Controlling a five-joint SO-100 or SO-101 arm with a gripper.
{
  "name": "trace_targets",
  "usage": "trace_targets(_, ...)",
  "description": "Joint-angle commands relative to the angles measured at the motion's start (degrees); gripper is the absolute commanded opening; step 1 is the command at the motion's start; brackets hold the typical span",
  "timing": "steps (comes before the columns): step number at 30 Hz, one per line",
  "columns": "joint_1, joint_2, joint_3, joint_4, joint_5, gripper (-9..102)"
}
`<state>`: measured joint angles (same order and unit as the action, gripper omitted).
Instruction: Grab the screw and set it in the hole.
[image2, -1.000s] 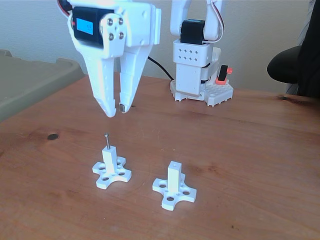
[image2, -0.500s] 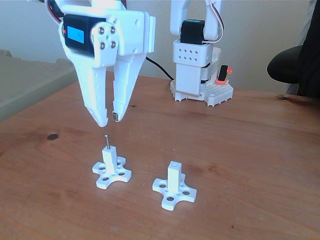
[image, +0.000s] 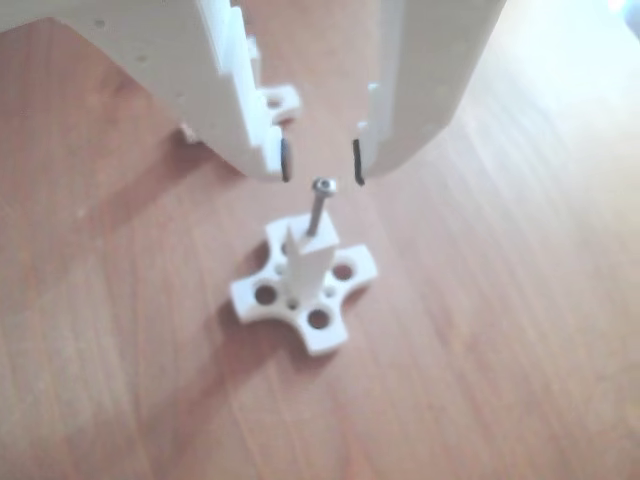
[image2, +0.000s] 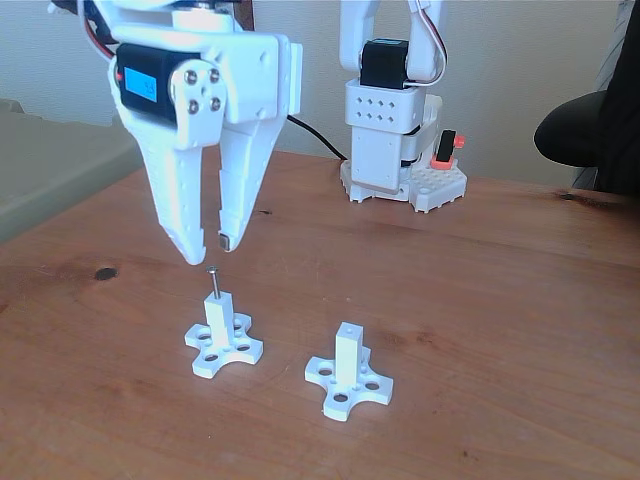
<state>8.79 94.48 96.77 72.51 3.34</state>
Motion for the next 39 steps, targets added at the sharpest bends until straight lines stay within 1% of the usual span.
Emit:
trace_targets(1, -0.2, 1.1, -4.7, -1.0, -0.3, 8)
trace_targets(39, -1.1, -1.3, -4.5, -1.8, -0.3, 8)
